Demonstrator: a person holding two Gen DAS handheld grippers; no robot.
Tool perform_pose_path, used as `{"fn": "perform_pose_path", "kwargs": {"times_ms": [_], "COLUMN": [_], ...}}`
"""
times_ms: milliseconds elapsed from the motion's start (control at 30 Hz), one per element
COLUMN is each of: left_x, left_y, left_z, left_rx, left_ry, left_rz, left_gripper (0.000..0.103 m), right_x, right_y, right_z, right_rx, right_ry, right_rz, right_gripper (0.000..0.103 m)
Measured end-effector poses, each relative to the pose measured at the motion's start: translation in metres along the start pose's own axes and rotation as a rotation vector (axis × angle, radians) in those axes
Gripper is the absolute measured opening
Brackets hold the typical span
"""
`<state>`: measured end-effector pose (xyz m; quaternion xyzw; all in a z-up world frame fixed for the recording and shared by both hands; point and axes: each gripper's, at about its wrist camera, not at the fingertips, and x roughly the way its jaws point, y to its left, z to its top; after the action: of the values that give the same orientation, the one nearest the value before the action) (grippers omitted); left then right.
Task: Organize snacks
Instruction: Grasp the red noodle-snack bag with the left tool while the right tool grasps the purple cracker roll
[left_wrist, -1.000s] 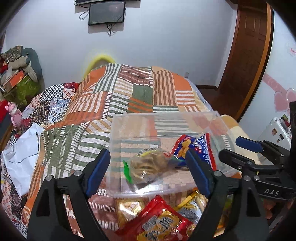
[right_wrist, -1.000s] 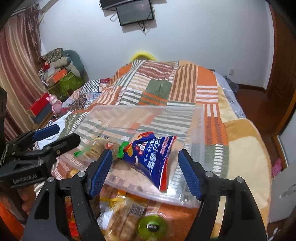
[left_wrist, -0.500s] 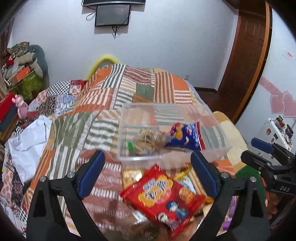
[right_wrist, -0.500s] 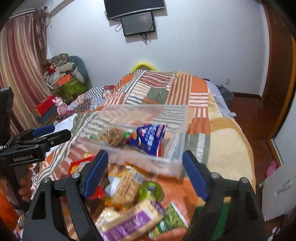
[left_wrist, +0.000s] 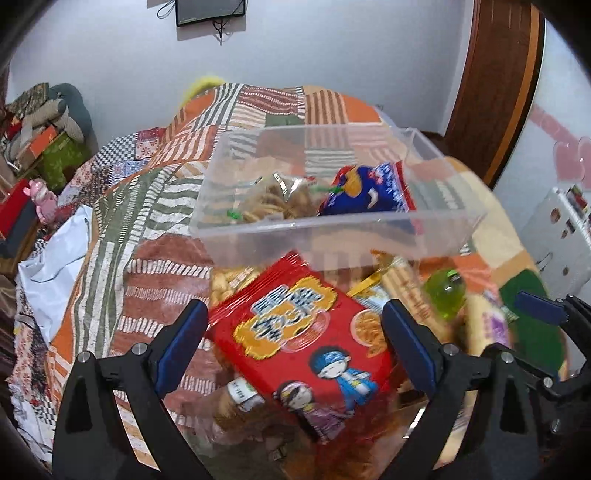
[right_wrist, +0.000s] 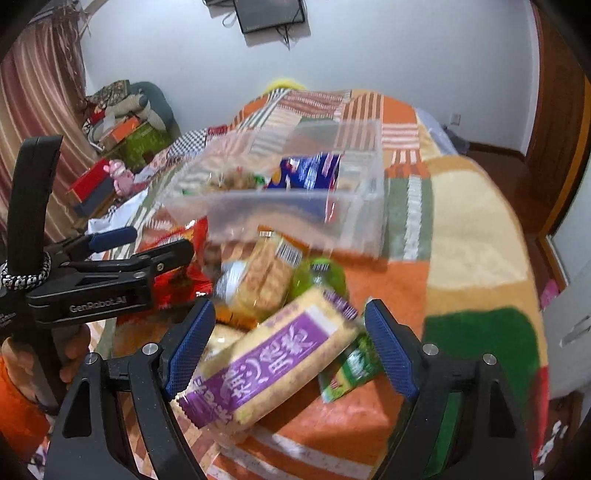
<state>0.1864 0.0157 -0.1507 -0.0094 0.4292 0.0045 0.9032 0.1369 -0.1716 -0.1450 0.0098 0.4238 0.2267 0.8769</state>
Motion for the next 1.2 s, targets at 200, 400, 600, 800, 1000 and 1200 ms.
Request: {"fn": "perform_pose_path", "kwargs": {"times_ms": [200, 400, 600, 800, 1000, 1200], "left_x": [-0.002, -0.009, -0.012, 0.003, 0.028, 0.028], "left_y": [0.027, 0.047, 0.034, 0.014, 0.011, 0.014], "left_z": [-0.011, -0.018, -0.012, -0.006, -0.008, -0.011], "left_rx": [-0.043, -0.073, -0.045, -0.003, -0.004, -0.023], "left_ry": [0.016, 0.016, 0.011, 0.048, 0.115, 0.073], "left_rz": [-0.020, -0.020, -0.071, -0.084, -0.068, -0.074], "left_gripper": [0.096, 0.096, 0.096, 0.096, 0.096, 0.093], "right_x": [0.001, -0.008, -0.013, -0.009, -0.003, 0.006], "right_y": [-0.003, -0.014, -0.025, -0.019, -0.011, -0.010], "right_z": [-0.016, -0.025, -0.035, -0.040, -0.047, -0.046], "right_rx": [-0.007, -0.008, -0.002, -0.007, -0.031, -0.051], "right_ry": [0.028, 0.032, 0.044, 0.071, 0.103, 0.110], "right_rz": [-0.013, -0.055, -0.068, -0.036, 0.012, 0.001], "right_gripper": [0.081, 0.081, 0.072, 0.055, 0.045, 0.039]}}
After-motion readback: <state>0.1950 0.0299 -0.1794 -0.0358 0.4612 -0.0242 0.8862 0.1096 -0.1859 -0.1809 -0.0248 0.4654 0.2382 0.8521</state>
